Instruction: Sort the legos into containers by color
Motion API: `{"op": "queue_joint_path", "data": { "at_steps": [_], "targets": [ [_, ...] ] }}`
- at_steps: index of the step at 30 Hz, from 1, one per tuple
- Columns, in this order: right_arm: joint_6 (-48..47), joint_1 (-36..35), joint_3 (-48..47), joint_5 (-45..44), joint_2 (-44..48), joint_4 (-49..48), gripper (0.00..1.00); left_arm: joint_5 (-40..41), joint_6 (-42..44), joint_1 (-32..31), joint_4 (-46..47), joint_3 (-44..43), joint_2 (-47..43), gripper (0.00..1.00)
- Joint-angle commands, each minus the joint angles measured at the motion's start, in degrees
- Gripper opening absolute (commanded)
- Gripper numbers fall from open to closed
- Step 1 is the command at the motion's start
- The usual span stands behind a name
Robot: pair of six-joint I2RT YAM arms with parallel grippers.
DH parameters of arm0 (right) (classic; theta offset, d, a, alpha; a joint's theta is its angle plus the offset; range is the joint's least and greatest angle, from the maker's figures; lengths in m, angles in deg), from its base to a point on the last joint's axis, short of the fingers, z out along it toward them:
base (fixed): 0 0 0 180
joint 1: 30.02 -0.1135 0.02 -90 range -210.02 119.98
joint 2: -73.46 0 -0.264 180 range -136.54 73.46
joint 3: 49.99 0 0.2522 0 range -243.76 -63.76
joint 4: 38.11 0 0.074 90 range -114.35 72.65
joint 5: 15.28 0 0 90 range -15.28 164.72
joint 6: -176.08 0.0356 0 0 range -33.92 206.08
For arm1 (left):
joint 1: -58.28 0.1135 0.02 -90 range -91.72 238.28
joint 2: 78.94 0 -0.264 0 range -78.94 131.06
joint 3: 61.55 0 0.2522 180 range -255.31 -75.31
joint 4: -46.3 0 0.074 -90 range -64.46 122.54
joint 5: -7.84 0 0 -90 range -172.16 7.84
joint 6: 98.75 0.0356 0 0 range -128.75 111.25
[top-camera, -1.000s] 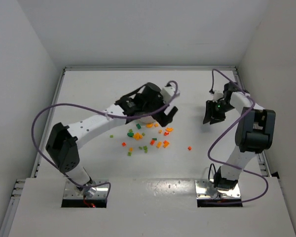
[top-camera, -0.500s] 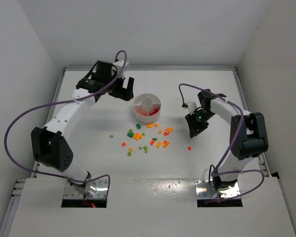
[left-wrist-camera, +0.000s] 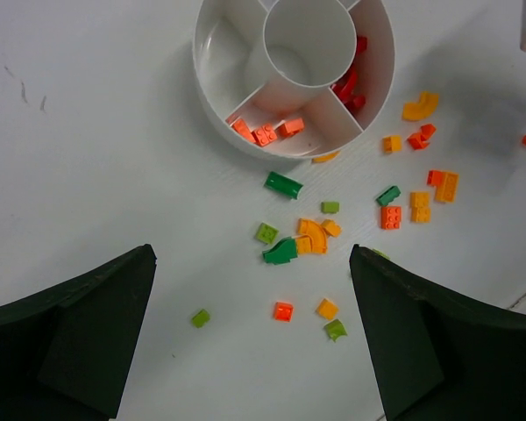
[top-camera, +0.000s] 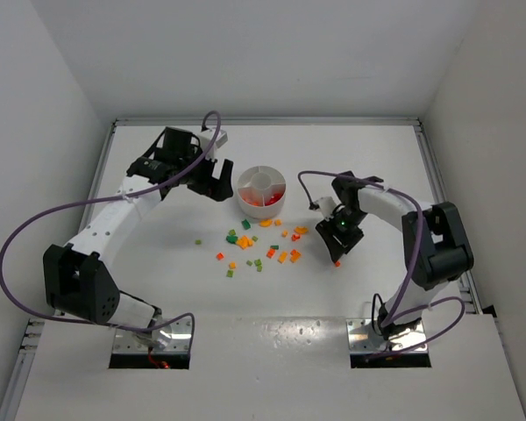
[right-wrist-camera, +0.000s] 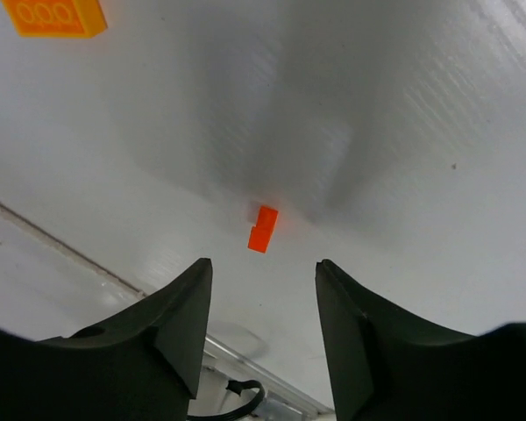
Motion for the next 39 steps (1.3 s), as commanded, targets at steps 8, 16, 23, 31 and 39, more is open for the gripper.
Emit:
{"op": "queue_joint_path", "data": {
  "at_steps": [8, 16, 23, 31, 39],
  "targets": [
    [4.0, -3.1, -0.4, -7.4, -2.2, -3.5, 0.46, 1.2, -0.1, 0.3, 2.5, 1.1, -2.3, 0.99],
    [4.0, -4.2, -0.9, -6.8, -4.3, -2.4, 0.42, 1.7, -0.1, 0.3, 3.0, 2.2, -2.8, 0.99],
    [4.0, -5.2, -1.4, -5.8, -4.8, -1.4, 0.47, 1.7, -0.6, 0.3, 3.5, 3.3, -2.8, 0.99],
    [4.0, -5.8, -0.9, -7.0, -6.4, -0.8, 0.28, 1.7, -0.6, 0.3, 4.0, 3.3, -2.8, 0.99],
    [4.0, -5.8, -3.4, -8.2, -4.4, -0.3, 0.01, 1.7, -0.6, 0.3, 4.0, 3.8, -2.8, 0.99]
  ]
}}
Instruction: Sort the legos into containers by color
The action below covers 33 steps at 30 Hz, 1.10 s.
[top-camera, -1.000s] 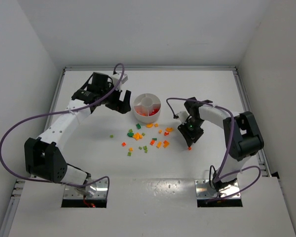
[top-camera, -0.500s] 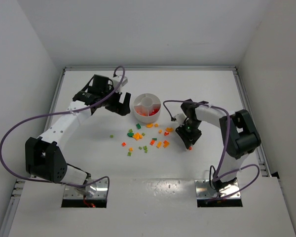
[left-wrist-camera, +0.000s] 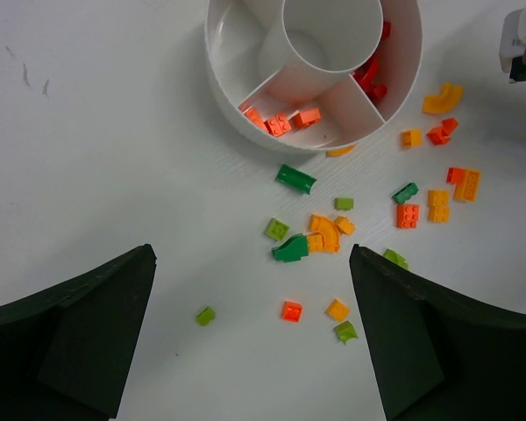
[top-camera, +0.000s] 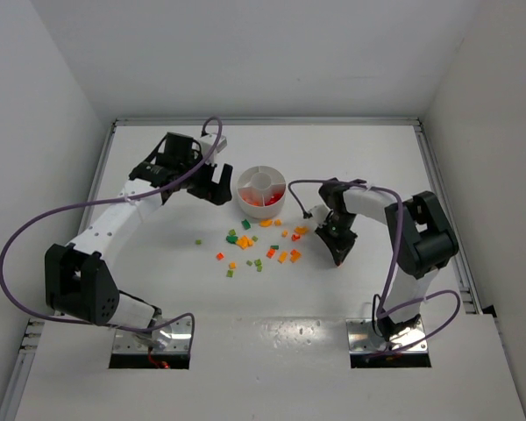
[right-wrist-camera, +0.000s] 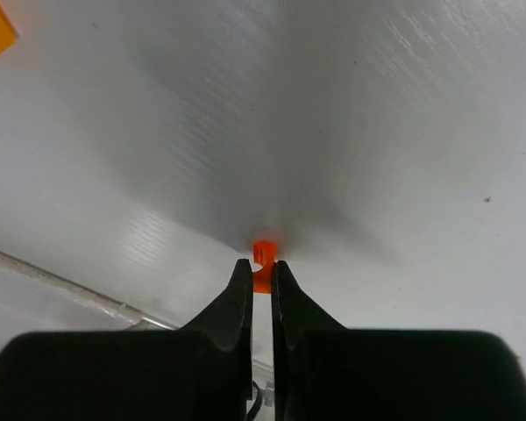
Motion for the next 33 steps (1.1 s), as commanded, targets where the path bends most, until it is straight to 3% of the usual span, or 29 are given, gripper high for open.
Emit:
{"op": "queue_joint_path", "data": {
  "at_steps": [1, 7, 13, 18, 24, 33],
  "targets": [
    [0.1, -0.9, -4.3, 0.1, 2.8, 1.0, 0.00, 0.0, -0.5, 0.8, 1.5, 0.4, -3.1, 0.99],
    [-1.9, -3.9, -18.7, 5.8, 6.1, 3.0, 0.00, 0.0, 0.0, 0.8, 2.0, 0.4, -4.3, 0.99],
    [-0.7, -10.5, -42.0, 6.7, -3.2, 6.1, 0.00, 4.4, -2.1, 1.3, 2.0, -0.7, -3.5, 0.99],
    [1.1, -16.0, -52.6, 3.6, -10.7, 6.1, 0.00, 4.9, -6.1, 4.7, -1.5, -4.5, 0.3, 0.99],
    [1.8, -20.5, -56.1, -4.6, -14.4, 5.1, 0.00, 0.8, -6.6, 8.5, -3.4, -5.8, 2.9, 0.99],
    [3.6, -22.2, -59.6, -11.9, -17.2, 3.2, 0.00, 0.2, -6.1, 9.1, -2.9, -5.8, 2.4, 0.99]
  ]
}}
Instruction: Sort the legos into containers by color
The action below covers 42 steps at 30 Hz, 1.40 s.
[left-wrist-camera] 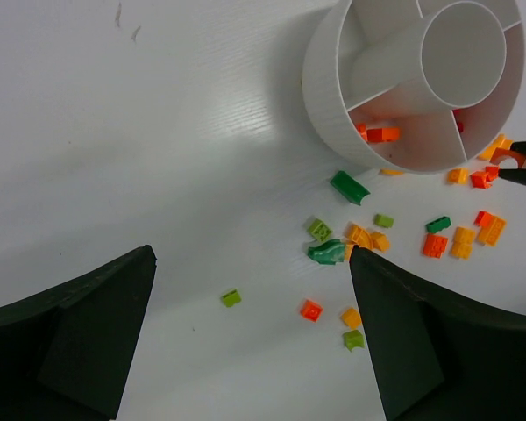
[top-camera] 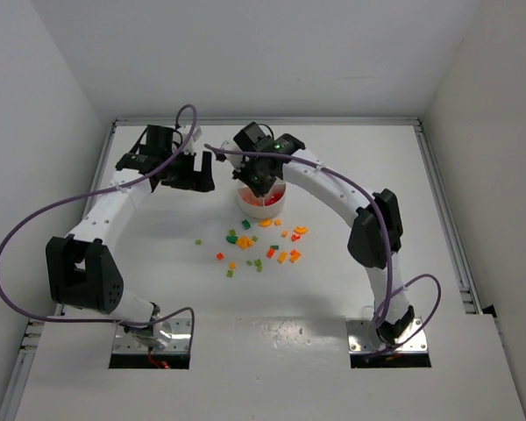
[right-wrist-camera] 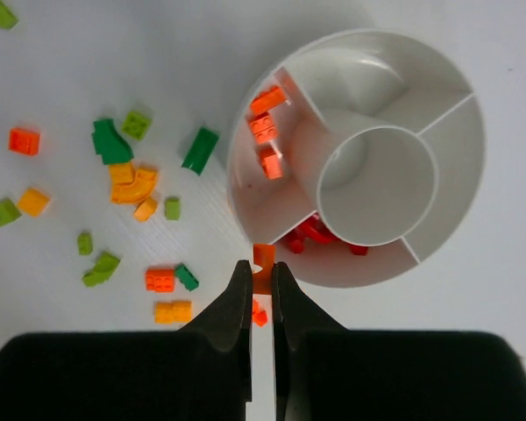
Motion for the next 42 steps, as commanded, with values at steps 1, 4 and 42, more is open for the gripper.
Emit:
{"op": "queue_joint_path", "data": {
  "at_steps": [1, 4, 42],
  "targets": [
    [1.6, -0.4, -3.6, -4.5, -0.9, -2.0, 0.00, -1.3, -0.4, 0.5, 0.6, -1.7, -1.6, 0.99],
    [1.6, -0.9, -5.1, -4.5, -2.5, -2.0, 0.04, -1.3, 0.2, 0.5, 0.6, -1.2, -1.6, 0.99],
    [7.9, 8.5, 7.7, -13.7, 15.1, -7.4, 0.35, 5.7, 16.9, -20.9, -2.9, 18.8, -10.9, 0.70]
  ]
}}
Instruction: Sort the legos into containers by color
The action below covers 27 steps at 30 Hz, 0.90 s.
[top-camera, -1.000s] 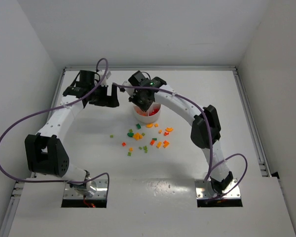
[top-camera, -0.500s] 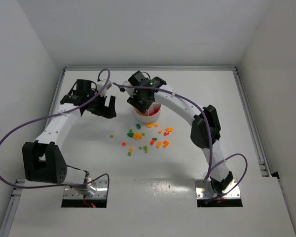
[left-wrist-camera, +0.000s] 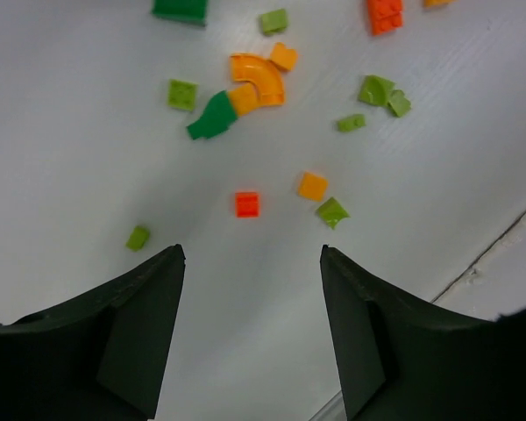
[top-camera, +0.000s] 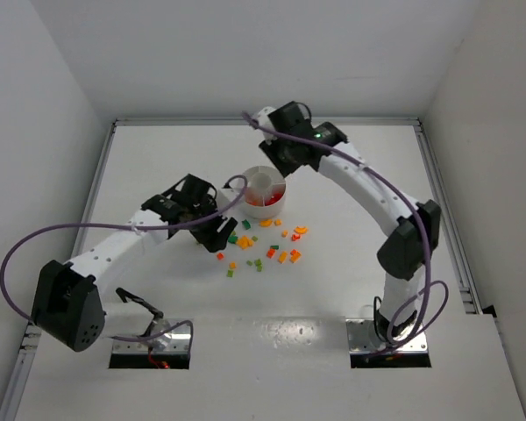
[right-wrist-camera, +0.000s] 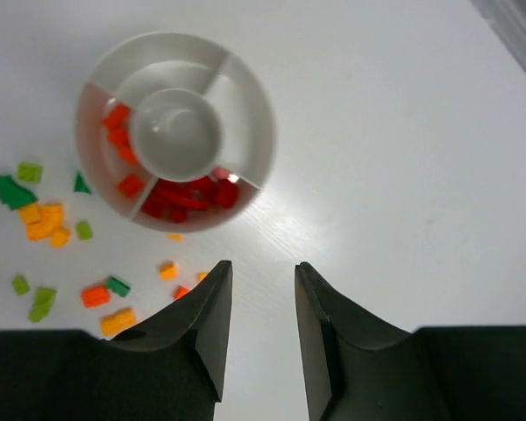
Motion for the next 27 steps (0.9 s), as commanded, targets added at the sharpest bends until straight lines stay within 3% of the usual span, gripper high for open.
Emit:
{"op": "queue_joint_path", "data": {
  "at_steps": [1, 8, 16, 27],
  "targets": [
    [2.6, 5.6, 3.9, -2.8, 5.4, -2.9, 0.35, 6.0, -1.6, -5.5, -0.6, -2.1, 2.5, 0.69],
    [3.1, 13.7, 10.1, 1.2, 9.0, -2.9, 0.34, 13.1, -3.3, -13.2, -1.6, -2.6, 11.3, 0.63],
    [3.1, 17.4, 11.5, 5.9, 10.1, -2.9, 0.34, 17.2, -3.8, -13.2, -1.0, -2.6, 16.9, 0.55],
    [3.6, 18.4, 11.0, 7.4, 10.1, -1.8, 0.34, 14.2, -2.1, -12.1, 2.7, -2.1, 20.0, 0.48]
  ]
}}
